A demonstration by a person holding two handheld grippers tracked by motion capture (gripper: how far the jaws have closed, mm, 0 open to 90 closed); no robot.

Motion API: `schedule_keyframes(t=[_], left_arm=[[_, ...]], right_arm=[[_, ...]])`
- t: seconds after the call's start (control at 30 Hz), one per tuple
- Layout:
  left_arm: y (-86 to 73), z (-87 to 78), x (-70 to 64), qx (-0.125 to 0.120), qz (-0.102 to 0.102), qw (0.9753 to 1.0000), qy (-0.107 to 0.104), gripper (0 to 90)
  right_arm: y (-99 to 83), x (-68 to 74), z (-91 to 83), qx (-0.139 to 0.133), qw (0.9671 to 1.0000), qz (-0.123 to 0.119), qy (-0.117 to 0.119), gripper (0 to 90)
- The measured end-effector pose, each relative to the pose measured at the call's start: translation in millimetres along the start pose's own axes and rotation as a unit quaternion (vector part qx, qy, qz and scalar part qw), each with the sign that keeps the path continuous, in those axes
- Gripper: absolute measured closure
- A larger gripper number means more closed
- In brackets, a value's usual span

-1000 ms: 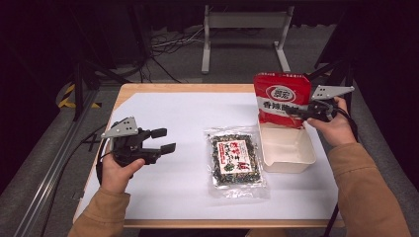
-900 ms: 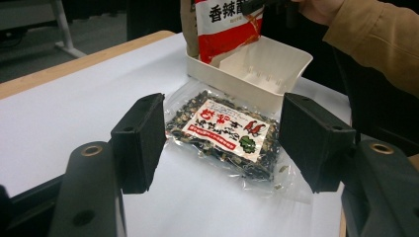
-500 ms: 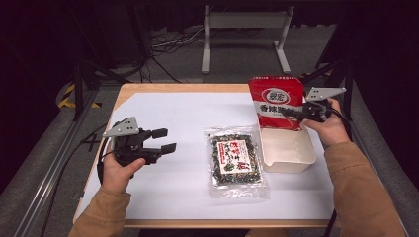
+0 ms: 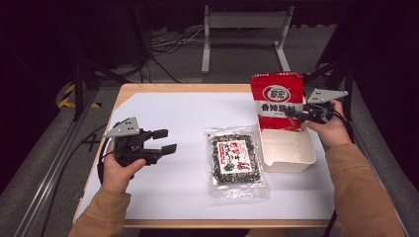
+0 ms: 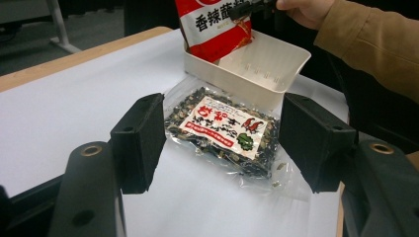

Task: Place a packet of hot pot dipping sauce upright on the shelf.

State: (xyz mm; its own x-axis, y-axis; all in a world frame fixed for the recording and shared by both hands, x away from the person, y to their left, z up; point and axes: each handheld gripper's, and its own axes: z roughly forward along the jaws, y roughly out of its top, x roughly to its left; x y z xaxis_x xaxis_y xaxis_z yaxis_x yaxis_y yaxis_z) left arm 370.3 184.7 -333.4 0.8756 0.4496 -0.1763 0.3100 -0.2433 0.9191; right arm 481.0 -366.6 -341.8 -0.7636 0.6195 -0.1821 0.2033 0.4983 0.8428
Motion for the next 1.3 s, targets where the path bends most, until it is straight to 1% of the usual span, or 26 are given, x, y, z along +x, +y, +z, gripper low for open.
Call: schedule_keyframes(t=[0.03, 0.1, 0.17, 0.2, 0.27, 0.37, 0.4, 0.57, 0.6, 0.63, 0.7, 0.77, 0.83, 0.9, 1.03, 1.17, 1.2, 1.3], left_arm=[[-0.2, -0.2, -0.6, -0.002, -0.006, 1.0000, 0.000, 35.5], [0.0, -0.7, 0.9, -0.001, 0.000, 1.0000, 0.000, 35.5], [-0.4, 0.1, 0.3, -0.002, -0.005, 1.0000, 0.000, 35.5], [-0.2, 0.2, 0.6, 0.000, -0.001, 1.0000, 0.001, 35.5], [0.0, 0.6, 0.4, 0.000, -0.002, 1.0000, 0.000, 35.5], [0.3, 1.7, -0.3, 0.002, -0.002, 1.0000, -0.002, 35.6], [0.5, 2.0, -0.1, 0.002, 0.001, 1.0000, -0.001, 35.5], [0.4, 1.6, 0.0, 0.001, -0.002, 1.0000, -0.002, 35.7], [0.3, 1.5, 0.1, 0.000, -0.002, 1.0000, -0.001, 35.7], [0.3, 1.5, 0.1, 0.000, -0.002, 1.0000, -0.001, 35.7], [0.2, 1.2, 0.2, 0.000, -0.002, 1.0000, -0.001, 35.7], [0.3, 1.0, 0.1, 0.000, -0.001, 1.0000, -0.001, 35.7], [0.4, 1.0, 0.0, 0.000, -0.001, 1.0000, -0.002, 35.7], [0.6, 1.0, -0.1, 0.000, 0.001, 1.0000, -0.002, 35.8], [0.8, 0.8, -0.9, -0.003, -0.002, 1.0000, -0.002, 35.7], [0.8, -0.2, -1.0, -0.003, -0.001, 1.0000, -0.003, 35.8], [0.7, -0.5, -1.0, -0.003, -0.001, 1.0000, -0.003, 35.7], [0.6, -0.2, -0.6, -0.002, -0.002, 1.0000, -0.004, 35.7]], right_arm=[[-0.6, 0.5, -1.3, 0.002, 1.0000, 0.000, 0.000, 76.1], [-2.8, 1.1, -4.3, 0.005, 1.0000, 0.001, 0.001, 75.6], [-6.8, 0.8, -7.2, 0.016, 0.9999, 0.002, -0.002, 73.3], [-8.8, 0.5, -8.8, 0.016, 0.9999, 0.004, -0.002, 73.5], [-12.0, 0.5, -12.3, 0.010, 0.9999, 0.007, 0.001, 77.4], [-12.6, 2.2, -12.3, 0.012, 0.9998, -0.010, -0.007, 79.5], [-12.0, 3.3, -11.0, 0.017, 0.9994, -0.025, -0.016, 79.7], [-12.1, 7.3, -2.3, 0.026, 0.9971, -0.061, -0.037, 80.1], [-12.8, 7.5, -1.5, 0.026, 0.9969, -0.063, -0.039, 80.0], [-12.8, 7.5, -1.5, 0.026, 0.9969, -0.063, -0.039, 80.0], [-16.6, 6.6, -0.6, 0.020, 0.9968, -0.062, -0.046, 80.1], [-18.2, 6.6, -0.6, 0.017, 0.9969, -0.060, -0.047, 80.1], [-21.8, 7.3, -0.7, 0.011, 0.9965, -0.064, -0.052, 80.2], [-24.1, 8.9, -2.0, 0.007, 0.9967, -0.060, -0.055, 80.3], [-24.2, 11.8, -3.4, 0.009, 0.9966, -0.061, -0.055, 80.4], [-25.1, 14.5, -6.9, 0.012, 0.9971, -0.053, -0.054, 80.7], [-26.3, 15.9, -8.2, 0.012, 0.9973, -0.048, -0.053, 80.7], [-28.5, 18.9, -9.2, 0.009, 0.9973, -0.047, -0.056, 80.8]])
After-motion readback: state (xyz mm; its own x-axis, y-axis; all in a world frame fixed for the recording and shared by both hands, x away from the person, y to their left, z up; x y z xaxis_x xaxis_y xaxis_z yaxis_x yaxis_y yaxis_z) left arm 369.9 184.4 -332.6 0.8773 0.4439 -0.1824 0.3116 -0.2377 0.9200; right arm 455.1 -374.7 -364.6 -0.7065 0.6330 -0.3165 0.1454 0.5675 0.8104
